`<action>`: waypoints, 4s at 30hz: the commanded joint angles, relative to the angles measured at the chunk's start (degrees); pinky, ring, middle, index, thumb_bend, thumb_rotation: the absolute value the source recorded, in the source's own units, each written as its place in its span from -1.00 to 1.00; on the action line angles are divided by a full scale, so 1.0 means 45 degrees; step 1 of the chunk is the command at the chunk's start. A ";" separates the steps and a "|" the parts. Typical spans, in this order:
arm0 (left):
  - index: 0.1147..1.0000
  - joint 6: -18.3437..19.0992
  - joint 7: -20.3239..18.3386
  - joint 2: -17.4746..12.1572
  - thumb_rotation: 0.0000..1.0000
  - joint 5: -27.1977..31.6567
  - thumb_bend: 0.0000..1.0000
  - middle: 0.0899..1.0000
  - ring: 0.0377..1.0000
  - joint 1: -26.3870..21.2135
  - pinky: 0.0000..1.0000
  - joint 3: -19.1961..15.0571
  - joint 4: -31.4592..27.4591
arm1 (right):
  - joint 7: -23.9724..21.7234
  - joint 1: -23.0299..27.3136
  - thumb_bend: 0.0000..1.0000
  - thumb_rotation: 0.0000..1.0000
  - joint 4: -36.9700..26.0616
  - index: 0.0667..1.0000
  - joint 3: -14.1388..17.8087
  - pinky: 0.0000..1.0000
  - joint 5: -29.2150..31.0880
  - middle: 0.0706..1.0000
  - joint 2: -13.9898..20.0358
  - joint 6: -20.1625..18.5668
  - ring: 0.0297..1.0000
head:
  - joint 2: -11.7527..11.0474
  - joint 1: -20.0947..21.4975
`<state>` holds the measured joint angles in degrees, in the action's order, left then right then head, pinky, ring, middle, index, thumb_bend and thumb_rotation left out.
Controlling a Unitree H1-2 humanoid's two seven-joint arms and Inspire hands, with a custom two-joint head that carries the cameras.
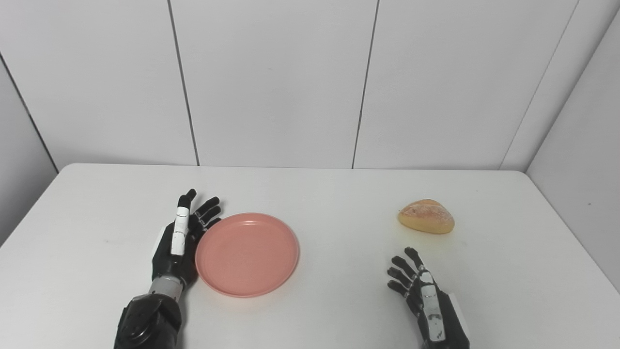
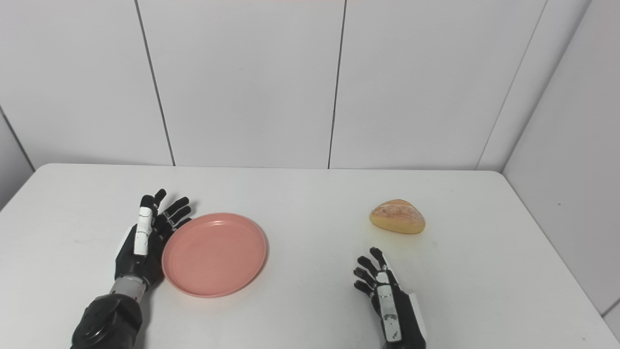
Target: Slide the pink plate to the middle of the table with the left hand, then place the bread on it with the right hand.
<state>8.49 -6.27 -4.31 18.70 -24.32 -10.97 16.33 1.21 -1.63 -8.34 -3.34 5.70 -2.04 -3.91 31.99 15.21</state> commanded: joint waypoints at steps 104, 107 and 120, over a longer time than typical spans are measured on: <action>1.00 0.0146 -0.0008 0.1435 0.65 -0.0167 0.60 0.60 0.75 0.0470 0.80 0.0942 -0.0030 | 0.1189 0.7286 0.84 0.74 0.3070 0.51 -0.0533 0.43 -1.3055 0.54 0.5796 0.0570 0.56 | -0.0314 0.0434; 1.00 0.0157 -0.0008 0.1426 0.64 -0.0169 0.61 0.61 0.75 0.0496 0.79 0.0954 -0.0082 | 0.1197 0.7540 0.85 0.72 0.3809 0.49 -0.0709 0.42 -1.3038 0.53 0.5966 0.0530 0.55 | -0.0314 0.0412; 1.00 0.0225 0.0106 0.1447 0.65 -0.0157 0.60 0.61 0.73 0.0540 0.75 0.0926 -0.0176 | 0.1906 0.8477 0.86 0.66 0.7200 0.45 -0.1677 0.32 -1.2780 0.49 0.6253 0.0759 0.47 | -0.0298 0.0299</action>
<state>7.96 -6.82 1.97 18.68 -22.89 -6.98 14.77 7.66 33.32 24.25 -11.06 -52.35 24.46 -1.14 30.59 16.61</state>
